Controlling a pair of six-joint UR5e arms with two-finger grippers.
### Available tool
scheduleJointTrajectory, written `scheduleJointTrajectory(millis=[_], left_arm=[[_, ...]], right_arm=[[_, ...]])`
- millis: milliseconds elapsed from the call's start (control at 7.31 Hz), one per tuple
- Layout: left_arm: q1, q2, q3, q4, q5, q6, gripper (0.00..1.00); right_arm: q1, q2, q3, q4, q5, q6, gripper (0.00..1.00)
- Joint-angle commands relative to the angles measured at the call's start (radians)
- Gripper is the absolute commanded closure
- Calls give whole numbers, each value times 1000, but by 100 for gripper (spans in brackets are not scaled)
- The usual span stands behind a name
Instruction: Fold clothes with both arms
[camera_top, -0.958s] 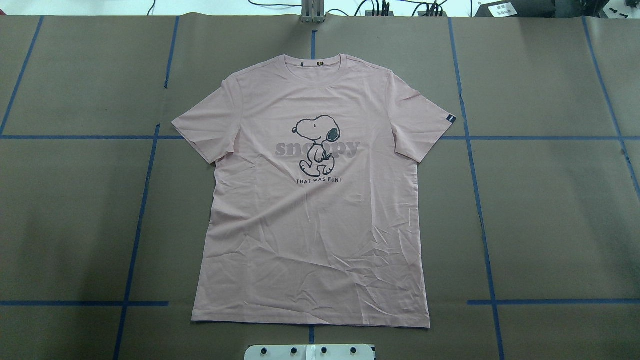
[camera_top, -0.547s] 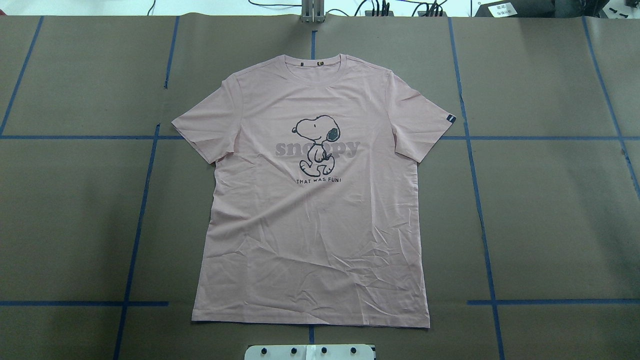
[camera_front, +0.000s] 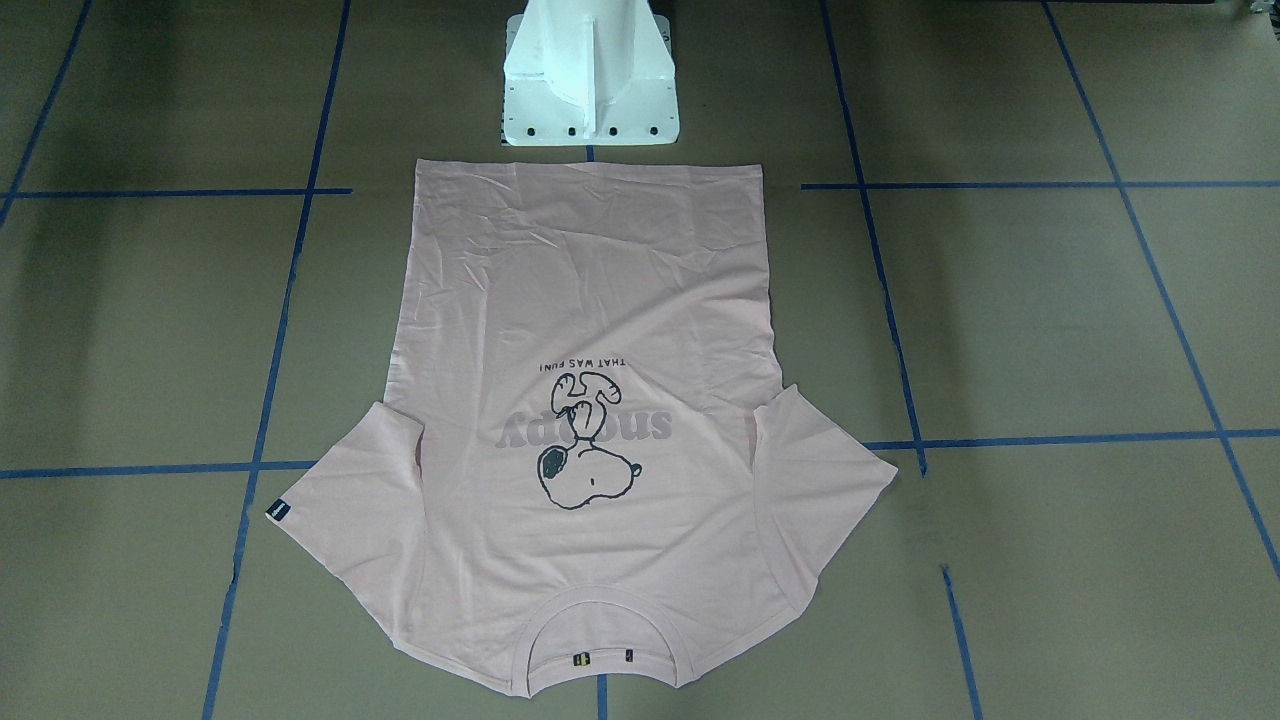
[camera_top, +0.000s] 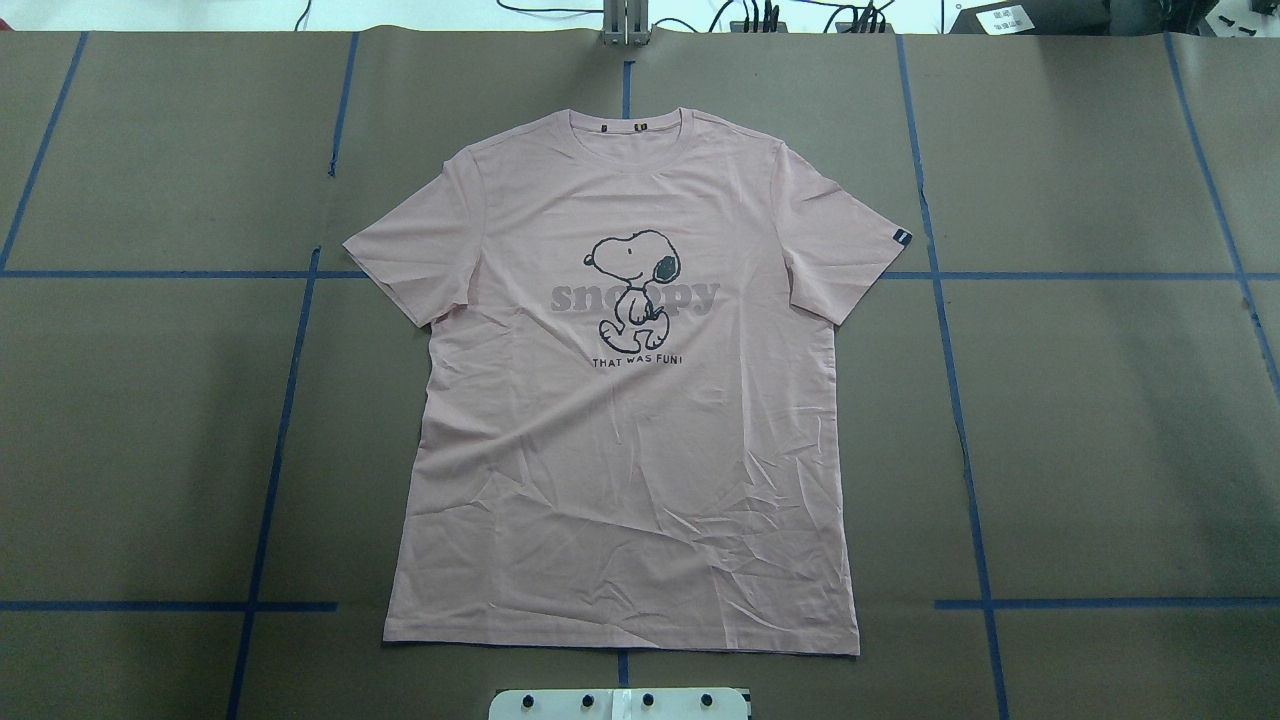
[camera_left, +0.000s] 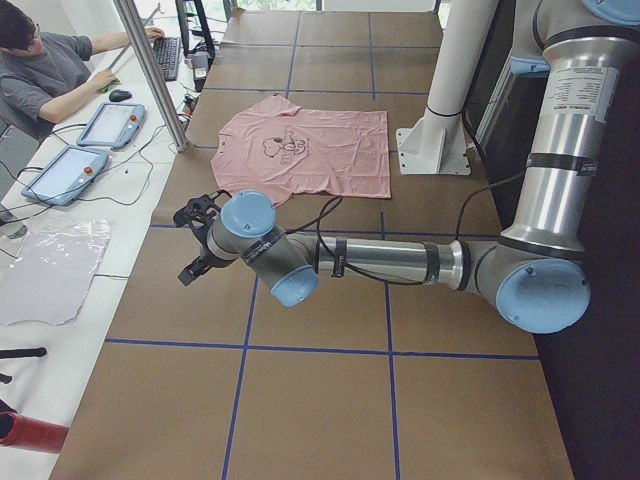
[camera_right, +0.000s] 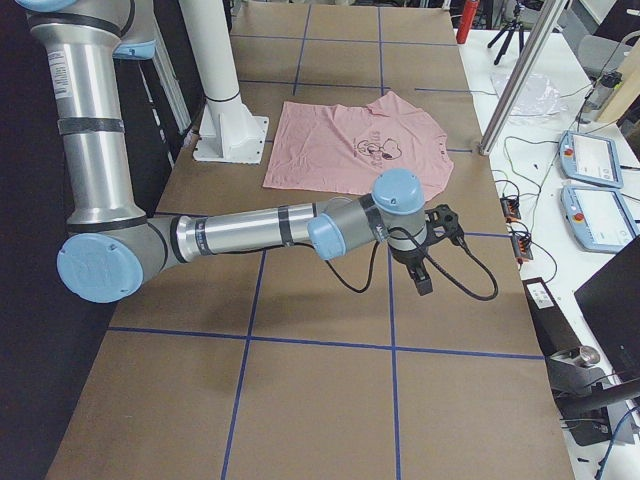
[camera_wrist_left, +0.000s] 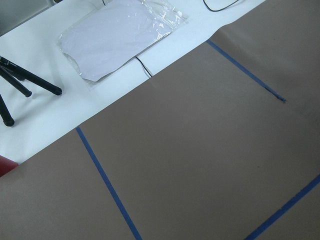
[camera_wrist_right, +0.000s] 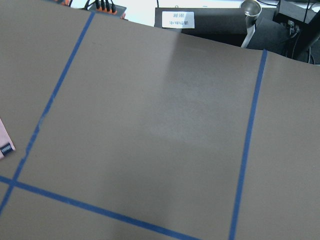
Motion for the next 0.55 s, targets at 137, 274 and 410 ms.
scheduleJointTrajectory(millis=[137,274,410], left_arm=[[16,7,25,-82,-2,-19,0],[25,7,25,-80,-2,-21,0],[37,7,25,-80,-2,-21,0]], right_arm=[[-294,94,-30,262,-222,581,2],[-410,142,-77,309,-372,674,9],[-495,203,-141,338,-458,771,23]])
